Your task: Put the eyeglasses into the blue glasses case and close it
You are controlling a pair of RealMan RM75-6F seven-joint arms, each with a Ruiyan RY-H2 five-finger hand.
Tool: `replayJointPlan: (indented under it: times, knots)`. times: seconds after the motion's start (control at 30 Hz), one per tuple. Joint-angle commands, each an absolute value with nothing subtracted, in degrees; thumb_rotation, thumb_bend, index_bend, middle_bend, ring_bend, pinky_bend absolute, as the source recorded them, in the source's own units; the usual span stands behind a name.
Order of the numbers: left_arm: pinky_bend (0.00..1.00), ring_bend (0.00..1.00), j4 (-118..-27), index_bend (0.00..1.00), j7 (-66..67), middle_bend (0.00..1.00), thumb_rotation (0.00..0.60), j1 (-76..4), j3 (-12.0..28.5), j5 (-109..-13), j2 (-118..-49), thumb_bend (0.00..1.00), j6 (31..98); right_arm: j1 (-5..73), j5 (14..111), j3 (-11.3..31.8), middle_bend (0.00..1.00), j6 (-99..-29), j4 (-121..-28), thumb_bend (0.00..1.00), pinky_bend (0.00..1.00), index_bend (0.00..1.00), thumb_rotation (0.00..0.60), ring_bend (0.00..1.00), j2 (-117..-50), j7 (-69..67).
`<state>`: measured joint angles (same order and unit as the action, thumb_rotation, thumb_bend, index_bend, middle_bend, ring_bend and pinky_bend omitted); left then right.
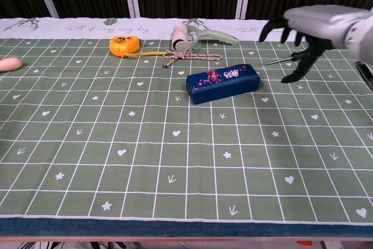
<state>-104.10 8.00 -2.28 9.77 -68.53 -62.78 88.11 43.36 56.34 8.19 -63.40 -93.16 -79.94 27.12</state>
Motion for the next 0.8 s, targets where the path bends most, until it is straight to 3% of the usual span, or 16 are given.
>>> replayJointPlan:
  times: [0.03,0.27,0.5,0.8]
  knots:
    - [0.0,0.0,-104.1,0.23,8.1,0.0,0.6,-2.3,9.9,-68.4,-62.8,0.29,88.1,36.0,63.0,3.5,0.13,-70.9,-101.8,0.2,0.32,0.23,0.6,0.24,-71.2,24.7]
    - [0.0,0.0,-104.1,0.21,8.3,0.0,0.6,-2.3,10.0,-68.5,-63.0,0.29,88.5,24.2,73.6,-3.7,0.13,-84.9,-105.8,0.2,0.29,0.22,0.6,0.2,-65.3,22.4]
    - [0.0,0.0,-103.4,0.15,9.1,0.0,0.6,-2.3,9.8,-69.6,-63.3,0.29,89.3,13.9,77.8,-6.4,0.12,-96.6,-103.4,0.18,0.26,0.19,0.6,0.18,-66.1,18.9]
    - [0.0,0.0,-102.4,0.15,8.9,0.0,0.6,-2.4,8.8,-72.1,-62.7,0.29,89.1,7.2,80.4,-7.6,0.09,-101.9,-99.3,0.15,0.26,0.15,0.6,0.14,-67.7,18.8]
